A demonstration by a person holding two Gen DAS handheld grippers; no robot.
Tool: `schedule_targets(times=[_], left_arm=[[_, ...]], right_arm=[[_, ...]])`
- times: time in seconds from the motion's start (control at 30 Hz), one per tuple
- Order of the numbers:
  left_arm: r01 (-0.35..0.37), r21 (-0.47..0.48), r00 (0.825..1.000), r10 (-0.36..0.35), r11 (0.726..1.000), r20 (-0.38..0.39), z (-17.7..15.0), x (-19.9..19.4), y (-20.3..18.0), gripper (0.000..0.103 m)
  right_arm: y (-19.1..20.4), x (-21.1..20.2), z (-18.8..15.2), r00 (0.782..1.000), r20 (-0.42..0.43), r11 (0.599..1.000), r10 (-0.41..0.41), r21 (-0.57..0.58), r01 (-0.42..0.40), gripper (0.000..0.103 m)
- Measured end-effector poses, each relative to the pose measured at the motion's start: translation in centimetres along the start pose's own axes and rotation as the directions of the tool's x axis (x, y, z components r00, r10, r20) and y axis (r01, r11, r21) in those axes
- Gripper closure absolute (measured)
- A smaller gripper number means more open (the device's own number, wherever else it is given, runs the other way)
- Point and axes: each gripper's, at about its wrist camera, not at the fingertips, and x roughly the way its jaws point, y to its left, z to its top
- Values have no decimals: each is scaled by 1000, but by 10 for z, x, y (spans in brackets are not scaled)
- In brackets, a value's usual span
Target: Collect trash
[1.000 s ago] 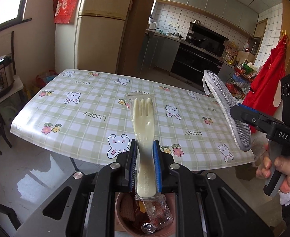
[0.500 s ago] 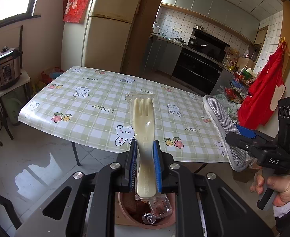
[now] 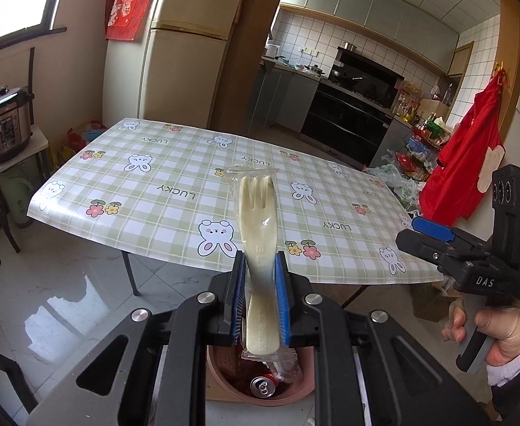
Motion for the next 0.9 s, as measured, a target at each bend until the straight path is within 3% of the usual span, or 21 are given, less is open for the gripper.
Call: schedule_targets(times=[0.57, 0.6, 0.63, 0.67, 0.7, 0.8, 0.9], left_arm=[[70, 27, 992, -67, 997, -112, -9, 38, -31, 86], [78, 28, 990, -74, 997, -122, -10, 42, -32, 83], [83, 29, 988, -79, 996, -131, -11, 45, -33, 72], [80, 29, 988, -76, 996, -133, -11, 47, -34, 55], [73, 30, 989, -68, 997, -131, -12, 47, -34, 49], [30, 32, 992, -25, 999, -126, -11, 49, -30, 43], [-27, 53, 995, 31, 998, -92, -6, 42, -27, 31]], right_arm=[[-26, -15, 7, 999, 41, 999, -16, 32, 15, 6], [-28, -15, 7, 999, 40, 999, -18, 35, 17, 6], [-29, -15, 6, 999, 40, 999, -21, 38, 19, 6], [-31, -15, 6, 999, 39, 999, -22, 40, 20, 6], [-32, -14, 6, 999, 38, 999, -24, 42, 22, 6], [-34, -13, 5, 999, 31, 999, -32, 42, 30, 6], [-34, -14, 5, 999, 25, 998, -48, 37, 47, 6]])
